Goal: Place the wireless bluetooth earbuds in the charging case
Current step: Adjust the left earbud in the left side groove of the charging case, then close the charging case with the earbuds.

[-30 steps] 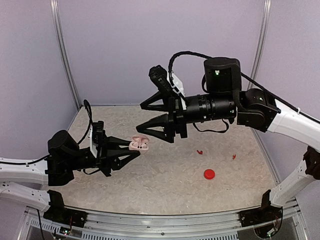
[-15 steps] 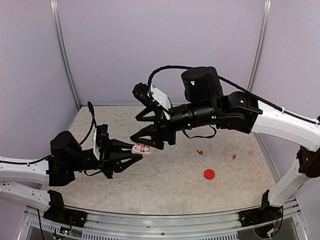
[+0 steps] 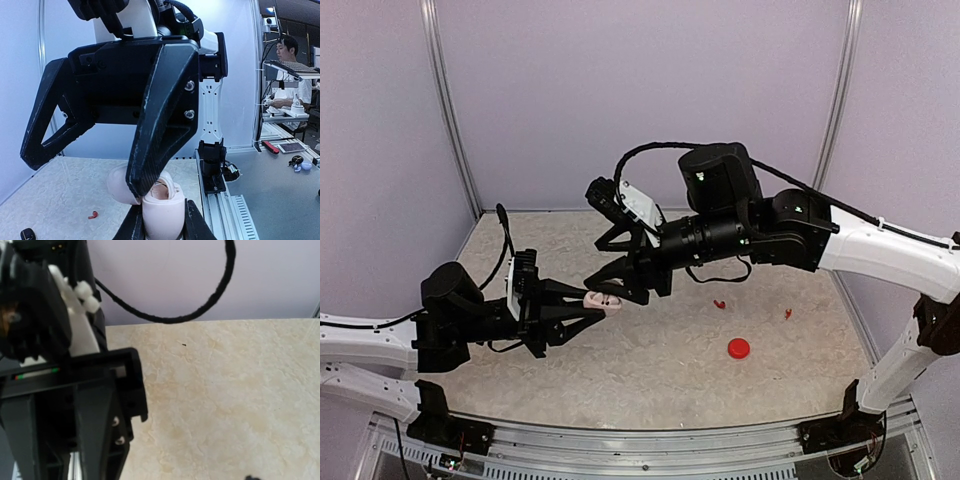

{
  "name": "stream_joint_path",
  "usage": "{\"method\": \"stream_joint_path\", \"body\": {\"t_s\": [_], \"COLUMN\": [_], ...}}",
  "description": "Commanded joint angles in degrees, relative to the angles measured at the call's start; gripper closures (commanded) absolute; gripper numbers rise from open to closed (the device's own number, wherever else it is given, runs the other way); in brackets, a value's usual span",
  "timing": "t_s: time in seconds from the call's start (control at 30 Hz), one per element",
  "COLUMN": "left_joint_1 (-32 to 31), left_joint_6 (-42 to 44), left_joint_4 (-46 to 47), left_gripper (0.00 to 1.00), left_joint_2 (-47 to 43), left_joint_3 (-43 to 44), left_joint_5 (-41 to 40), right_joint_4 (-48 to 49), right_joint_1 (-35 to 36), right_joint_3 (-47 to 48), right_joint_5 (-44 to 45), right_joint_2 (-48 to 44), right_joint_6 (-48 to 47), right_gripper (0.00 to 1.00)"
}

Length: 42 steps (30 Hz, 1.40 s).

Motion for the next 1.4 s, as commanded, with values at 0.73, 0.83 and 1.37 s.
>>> {"method": "stream_joint_path", "body": {"t_s": [0.73,0.83,1.37], "left_joint_1": [0.9,0.9,3.0], "left_joint_6": [-4.3,-4.6,-7.4], "left_joint_4": [6.8,7.3,8.0], "left_gripper": [1.00,1.00,1.00], "left_joint_2": [-3.1,-3.2,-2.8], "left_joint_3": [-0.8,-1.2,-1.3], "left_joint_5": [-1.0,-2.3,-5.3], "right_joint_4": [15.0,15.5,16.7], "right_joint_1": [-3.3,-3.3,-1.6], "right_joint_3": [-9.8,-9.4,-11.9], "right_joint_5": [-19.3,-22.0,-25.6], "right_joint_2": [-5.3,-4.0,-6.3], "right_joint_6": [8.3,8.5,5.6], "right_gripper": [0.18,0.21,0.35]}}
